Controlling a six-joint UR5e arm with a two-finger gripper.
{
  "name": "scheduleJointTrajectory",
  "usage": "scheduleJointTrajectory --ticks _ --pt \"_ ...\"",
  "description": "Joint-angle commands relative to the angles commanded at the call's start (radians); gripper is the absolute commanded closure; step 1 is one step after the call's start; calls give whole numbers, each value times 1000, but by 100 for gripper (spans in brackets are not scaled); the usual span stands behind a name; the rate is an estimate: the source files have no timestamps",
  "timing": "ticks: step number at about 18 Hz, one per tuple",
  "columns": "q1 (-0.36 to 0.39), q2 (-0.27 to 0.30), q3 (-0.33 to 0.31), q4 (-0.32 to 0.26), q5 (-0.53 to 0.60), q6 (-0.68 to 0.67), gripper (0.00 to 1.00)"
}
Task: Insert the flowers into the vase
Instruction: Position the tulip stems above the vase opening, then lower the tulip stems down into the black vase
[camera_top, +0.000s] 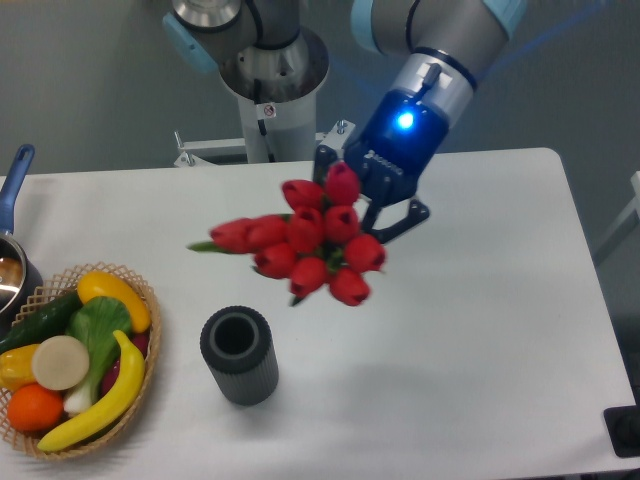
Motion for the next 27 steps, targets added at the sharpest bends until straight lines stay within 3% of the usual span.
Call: scheduleJointTrajectory --ticks 6,11,14,27 --pt "-41 -9 -20 0 -157 115 64" --pt "-86 -35 -11 0 -183 123 64" --pt "-91 -72 -6 0 -197 126 64" --pt "-110 -123 -17 -2 -198 126 64"
